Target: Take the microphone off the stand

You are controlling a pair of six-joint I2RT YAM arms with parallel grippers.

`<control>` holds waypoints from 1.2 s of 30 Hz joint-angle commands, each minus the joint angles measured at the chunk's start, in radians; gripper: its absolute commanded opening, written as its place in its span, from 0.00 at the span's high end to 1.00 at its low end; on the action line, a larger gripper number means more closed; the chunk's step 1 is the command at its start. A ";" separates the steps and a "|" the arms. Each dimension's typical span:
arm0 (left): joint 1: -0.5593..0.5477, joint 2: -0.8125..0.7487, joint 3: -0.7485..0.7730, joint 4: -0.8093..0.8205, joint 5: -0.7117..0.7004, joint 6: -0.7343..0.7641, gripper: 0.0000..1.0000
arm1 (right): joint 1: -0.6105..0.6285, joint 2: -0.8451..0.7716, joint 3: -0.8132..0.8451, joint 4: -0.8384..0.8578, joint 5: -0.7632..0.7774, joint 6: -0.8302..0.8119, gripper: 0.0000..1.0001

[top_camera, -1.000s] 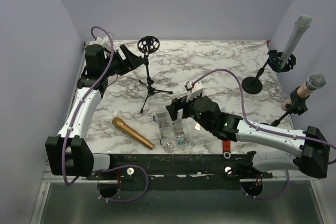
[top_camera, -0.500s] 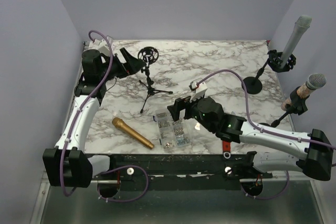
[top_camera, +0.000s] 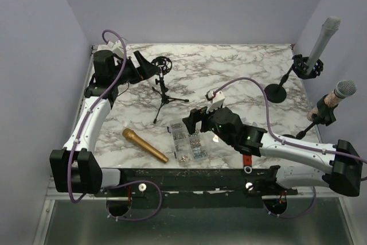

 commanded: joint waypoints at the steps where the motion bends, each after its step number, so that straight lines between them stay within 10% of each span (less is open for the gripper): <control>1: -0.056 0.000 0.023 -0.074 -0.087 0.065 0.13 | -0.002 0.013 0.002 0.026 -0.015 0.021 0.02; 16: -0.296 -0.313 -0.339 0.202 -0.597 0.224 0.01 | -0.003 -0.160 -0.076 0.024 0.059 -0.032 0.00; 21: -0.318 -0.388 -0.581 0.421 -0.534 0.185 0.04 | -0.002 -0.271 -0.123 0.025 0.061 -0.063 0.00; 36: -0.346 0.001 -0.435 0.154 -0.681 0.191 0.34 | -0.004 -0.483 -0.200 -0.001 0.087 -0.107 0.00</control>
